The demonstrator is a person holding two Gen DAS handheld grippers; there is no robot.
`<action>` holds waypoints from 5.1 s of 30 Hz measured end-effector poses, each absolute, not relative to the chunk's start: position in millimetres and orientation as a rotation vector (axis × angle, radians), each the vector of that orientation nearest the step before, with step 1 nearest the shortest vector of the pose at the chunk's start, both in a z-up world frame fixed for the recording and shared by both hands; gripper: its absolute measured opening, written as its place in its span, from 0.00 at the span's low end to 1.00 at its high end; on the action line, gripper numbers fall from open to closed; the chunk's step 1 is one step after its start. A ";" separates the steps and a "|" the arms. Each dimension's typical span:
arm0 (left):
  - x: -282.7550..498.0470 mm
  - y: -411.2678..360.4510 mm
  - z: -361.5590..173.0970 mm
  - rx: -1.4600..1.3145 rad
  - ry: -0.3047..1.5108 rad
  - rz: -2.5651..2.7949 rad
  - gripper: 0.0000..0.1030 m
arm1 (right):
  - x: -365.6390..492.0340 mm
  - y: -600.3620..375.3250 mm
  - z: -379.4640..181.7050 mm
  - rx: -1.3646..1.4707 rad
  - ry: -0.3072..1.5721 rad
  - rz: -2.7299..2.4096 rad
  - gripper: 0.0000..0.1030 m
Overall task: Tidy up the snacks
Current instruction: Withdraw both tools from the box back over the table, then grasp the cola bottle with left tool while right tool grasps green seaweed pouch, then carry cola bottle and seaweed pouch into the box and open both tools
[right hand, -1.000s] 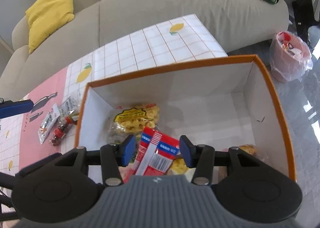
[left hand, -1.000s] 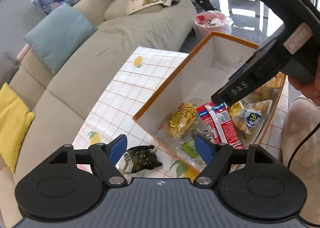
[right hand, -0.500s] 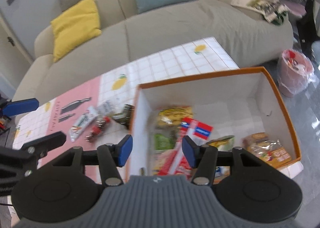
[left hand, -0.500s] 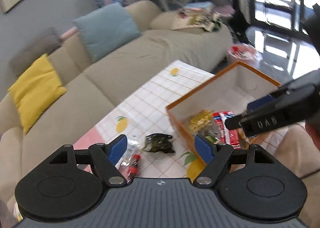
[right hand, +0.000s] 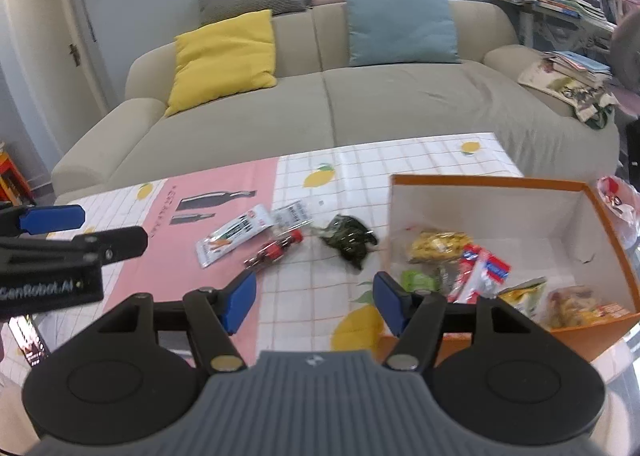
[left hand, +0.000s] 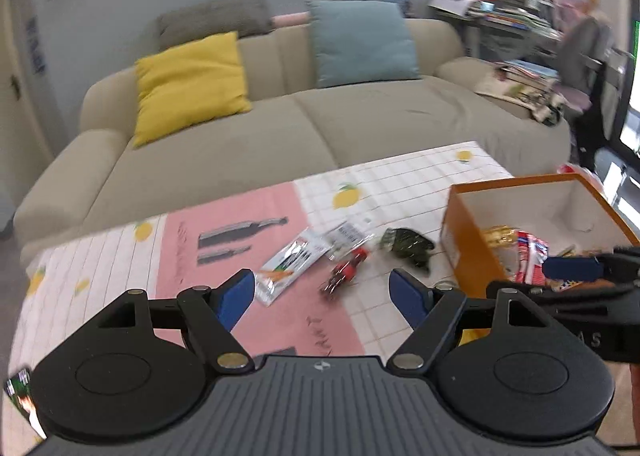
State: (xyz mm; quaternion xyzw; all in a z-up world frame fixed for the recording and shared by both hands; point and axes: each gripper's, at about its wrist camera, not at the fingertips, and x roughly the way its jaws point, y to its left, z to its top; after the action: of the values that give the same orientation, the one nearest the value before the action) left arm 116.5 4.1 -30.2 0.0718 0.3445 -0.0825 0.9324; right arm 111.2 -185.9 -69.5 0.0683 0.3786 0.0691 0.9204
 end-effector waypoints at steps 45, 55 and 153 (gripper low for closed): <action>264.5 24.9 -169.5 0.128 0.879 -0.464 0.74 | 255.7 -112.1 -192.5 -0.233 0.944 0.093 0.43; 295.5 2.8 -204.4 0.189 0.964 -0.512 0.56 | 262.2 -114.7 -215.3 -0.320 0.926 0.009 0.43; 111.8 63.9 -171.9 -0.148 1.035 -0.169 0.33 | 120.4 -99.8 -204.3 -0.285 0.861 0.303 0.37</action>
State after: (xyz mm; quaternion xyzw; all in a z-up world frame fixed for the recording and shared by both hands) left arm 111.8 63.9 -171.9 -0.0706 0.4938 -0.0807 0.8630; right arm 120.4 -99.8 -204.3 -0.1369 0.4144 0.1458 0.8878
